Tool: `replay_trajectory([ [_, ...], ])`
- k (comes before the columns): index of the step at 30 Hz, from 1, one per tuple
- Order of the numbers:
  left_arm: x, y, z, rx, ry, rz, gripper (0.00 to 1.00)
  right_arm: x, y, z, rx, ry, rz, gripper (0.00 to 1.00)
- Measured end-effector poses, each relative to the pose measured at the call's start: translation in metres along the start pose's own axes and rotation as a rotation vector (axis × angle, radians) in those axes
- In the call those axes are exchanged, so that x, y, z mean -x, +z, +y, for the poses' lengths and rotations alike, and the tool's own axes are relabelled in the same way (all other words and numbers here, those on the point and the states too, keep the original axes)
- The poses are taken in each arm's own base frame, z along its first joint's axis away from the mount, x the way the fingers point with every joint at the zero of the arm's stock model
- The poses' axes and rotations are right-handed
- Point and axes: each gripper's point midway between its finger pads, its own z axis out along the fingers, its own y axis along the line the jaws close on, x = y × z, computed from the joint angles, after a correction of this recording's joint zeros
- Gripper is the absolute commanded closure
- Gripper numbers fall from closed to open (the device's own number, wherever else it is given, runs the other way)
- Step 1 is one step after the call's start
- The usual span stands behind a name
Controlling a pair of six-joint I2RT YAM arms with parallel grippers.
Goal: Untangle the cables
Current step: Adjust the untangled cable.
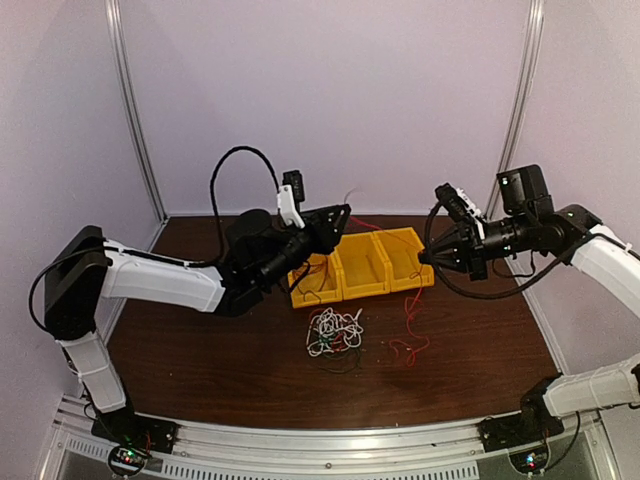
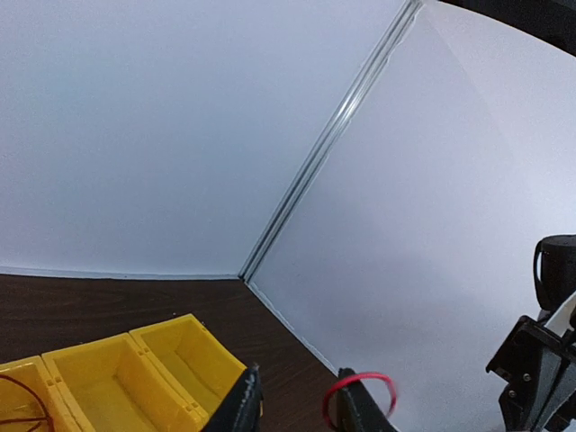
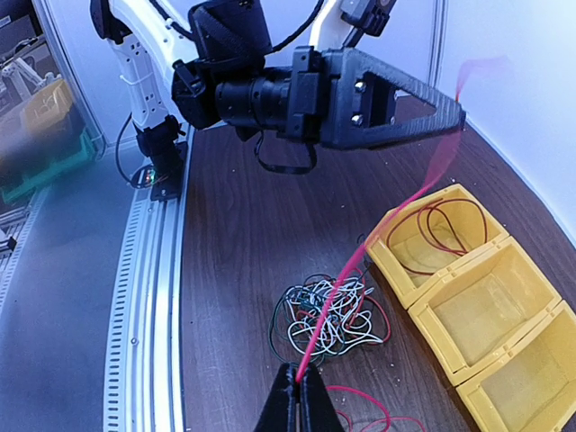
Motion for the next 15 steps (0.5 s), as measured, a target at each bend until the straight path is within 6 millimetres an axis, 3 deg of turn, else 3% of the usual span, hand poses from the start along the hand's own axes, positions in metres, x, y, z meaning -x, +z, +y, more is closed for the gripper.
replay_trajectory([
  [1,0.004,-0.004,0.007,0.02,0.001,-0.007,0.68,0.0,0.0,0.001,0.003,-0.004,-0.001,1.0],
  [5,0.049,-0.024,0.08,0.215,0.029,-0.104,0.66,0.002,-0.005,0.011,0.026,-0.009,-0.008,1.0],
  [8,0.076,-0.048,0.12,0.334,0.047,-0.157,0.62,0.003,-0.007,0.014,0.035,-0.012,-0.014,1.0],
  [11,0.093,-0.067,0.128,0.386,0.065,-0.182,0.6,0.003,-0.007,0.014,0.035,-0.012,-0.014,1.0],
  [15,0.102,-0.072,0.106,0.323,0.104,-0.166,0.57,0.002,-0.007,0.013,0.029,-0.011,-0.01,1.0],
])
